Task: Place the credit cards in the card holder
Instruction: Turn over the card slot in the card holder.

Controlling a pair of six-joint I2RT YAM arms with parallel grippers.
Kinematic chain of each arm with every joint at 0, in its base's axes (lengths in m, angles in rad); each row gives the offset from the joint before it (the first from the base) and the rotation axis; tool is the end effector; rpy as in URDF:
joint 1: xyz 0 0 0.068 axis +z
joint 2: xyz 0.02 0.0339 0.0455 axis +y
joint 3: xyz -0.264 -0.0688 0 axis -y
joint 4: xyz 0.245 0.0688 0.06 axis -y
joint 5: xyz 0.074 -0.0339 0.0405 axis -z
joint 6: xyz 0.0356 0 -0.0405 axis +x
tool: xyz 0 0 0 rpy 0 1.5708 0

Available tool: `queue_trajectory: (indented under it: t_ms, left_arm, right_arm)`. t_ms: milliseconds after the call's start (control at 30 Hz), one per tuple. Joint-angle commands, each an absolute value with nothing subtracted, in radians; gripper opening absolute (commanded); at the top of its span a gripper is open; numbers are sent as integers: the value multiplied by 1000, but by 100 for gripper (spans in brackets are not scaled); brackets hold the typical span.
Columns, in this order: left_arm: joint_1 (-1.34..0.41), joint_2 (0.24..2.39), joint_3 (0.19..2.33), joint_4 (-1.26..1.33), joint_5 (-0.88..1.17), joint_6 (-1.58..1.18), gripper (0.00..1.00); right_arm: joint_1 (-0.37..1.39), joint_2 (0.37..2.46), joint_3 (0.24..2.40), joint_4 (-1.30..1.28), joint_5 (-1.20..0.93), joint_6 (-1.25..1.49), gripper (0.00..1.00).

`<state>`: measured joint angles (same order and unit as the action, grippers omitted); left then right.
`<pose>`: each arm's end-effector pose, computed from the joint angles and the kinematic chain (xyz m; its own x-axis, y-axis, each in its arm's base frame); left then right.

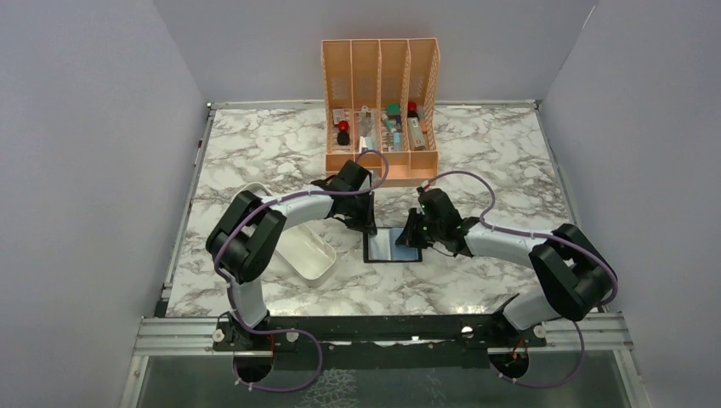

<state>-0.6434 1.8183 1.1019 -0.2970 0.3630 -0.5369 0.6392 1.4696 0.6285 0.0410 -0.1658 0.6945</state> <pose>0.2849 -0.2294 0.1628 -0.9471 0.1126 -0.3004 0.2638 0.8063 -0.5295 0.2191 0.1702 0.1553 -0.8780 0.1339 -0.4595 -0.1545 0.8294 0.5368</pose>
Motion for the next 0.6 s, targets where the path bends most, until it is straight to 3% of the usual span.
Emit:
queue_trajectory:
  t_ms: [0, 200, 400, 567]
  left_arm:
    - [-643, 1822, 1083, -308, 293, -519, 5]
    - [-643, 1814, 1118, -320, 282, -504, 5]
    - [-643, 1715, 1225, -446, 211, -418, 16]
    - [-643, 1566, 1289, -572, 21, -339, 29]
  right_arm:
    - [637, 1463, 630, -53, 17, 680, 3]
    - [637, 1386, 615, -66, -6, 668, 7]
    - [637, 1210, 606, -60, -88, 616, 27]
    - [637, 1063, 562, -5, -174, 584, 38]
